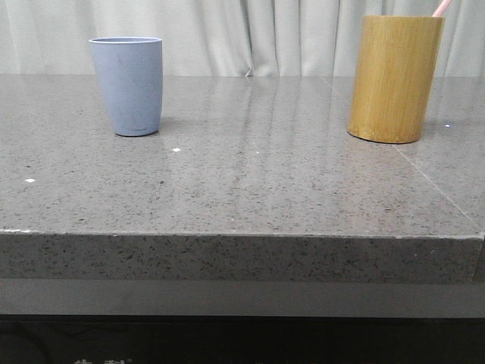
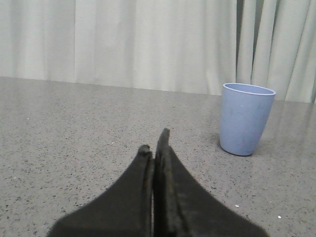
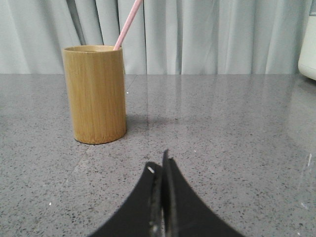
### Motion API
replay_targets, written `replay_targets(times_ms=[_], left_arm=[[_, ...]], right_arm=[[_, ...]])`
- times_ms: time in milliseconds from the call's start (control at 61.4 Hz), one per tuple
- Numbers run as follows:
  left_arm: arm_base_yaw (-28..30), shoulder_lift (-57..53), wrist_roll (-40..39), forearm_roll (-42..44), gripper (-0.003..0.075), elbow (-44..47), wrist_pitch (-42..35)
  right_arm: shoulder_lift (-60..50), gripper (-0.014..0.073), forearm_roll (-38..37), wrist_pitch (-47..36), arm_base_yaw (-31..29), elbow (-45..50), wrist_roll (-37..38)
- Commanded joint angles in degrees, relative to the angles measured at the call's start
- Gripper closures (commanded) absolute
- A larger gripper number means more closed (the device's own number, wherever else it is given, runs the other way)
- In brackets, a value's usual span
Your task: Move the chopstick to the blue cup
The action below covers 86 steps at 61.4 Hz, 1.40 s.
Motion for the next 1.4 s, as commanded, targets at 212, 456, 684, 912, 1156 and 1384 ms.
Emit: replay_targets(times_ms=[212,456,684,912,1156,1384], left_arm=[[0.1,-1.2,-0.2,-0.5,0.0739,0.7,-4.9],[0.1,-1.2,-0.2,-0.4,0.0739,0.7,-5.6],[0.1,-1.2,-0.2,-0.4,0.0739,-1.3,-9.2],[0.1,-0.5,-0.2,-0.5,0.0739,-14.3,1.0],[0.1,6.9,-0.2,-0.5,0.0739,-32.1,18.1],[0.1,19.8,-0.2,-0.5,0.0739,-45.6,32.6]], right_arm=[[-1.2,0.0662,-0.7,-4.7,0.0,-0.2,-0.2],[-1.2,0.0662,-0.7,-4.7,0.0,-0.2,-0.2],[-1.2,0.0662,-0.7,-5.4,0.0,-1.4,-0.2],[-0.5,0.0662,-0.7,7.3,0.0,-13.2,-0.2],[6.2,0.0662,-0.7,20.3,0.0,-29.0,-0.3],[17.7,0.0662,-0.1,30.4,0.0,-41.5,-0.3]])
